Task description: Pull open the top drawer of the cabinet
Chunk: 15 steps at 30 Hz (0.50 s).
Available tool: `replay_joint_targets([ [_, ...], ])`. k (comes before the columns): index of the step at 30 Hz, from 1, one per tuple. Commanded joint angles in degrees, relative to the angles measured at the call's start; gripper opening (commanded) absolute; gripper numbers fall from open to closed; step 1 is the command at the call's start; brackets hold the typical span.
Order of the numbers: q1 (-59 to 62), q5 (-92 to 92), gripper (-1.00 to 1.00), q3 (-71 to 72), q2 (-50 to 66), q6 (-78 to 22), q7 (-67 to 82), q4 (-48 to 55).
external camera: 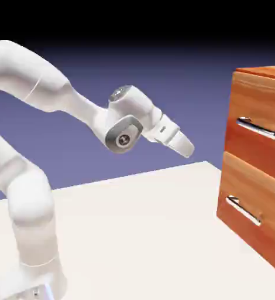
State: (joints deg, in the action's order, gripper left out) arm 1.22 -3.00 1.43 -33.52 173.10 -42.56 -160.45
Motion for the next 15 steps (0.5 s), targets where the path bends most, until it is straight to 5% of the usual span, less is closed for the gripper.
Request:
replay_joint_targets([
  [1, 1.58, -2.5, 0.0, 1.19, -0.71, -0.76, -0.08, 0.46],
  [15, 23.7, -37.38, 0.0, 17.79, -10.7, -11.32, -1.23, 6.82],
])
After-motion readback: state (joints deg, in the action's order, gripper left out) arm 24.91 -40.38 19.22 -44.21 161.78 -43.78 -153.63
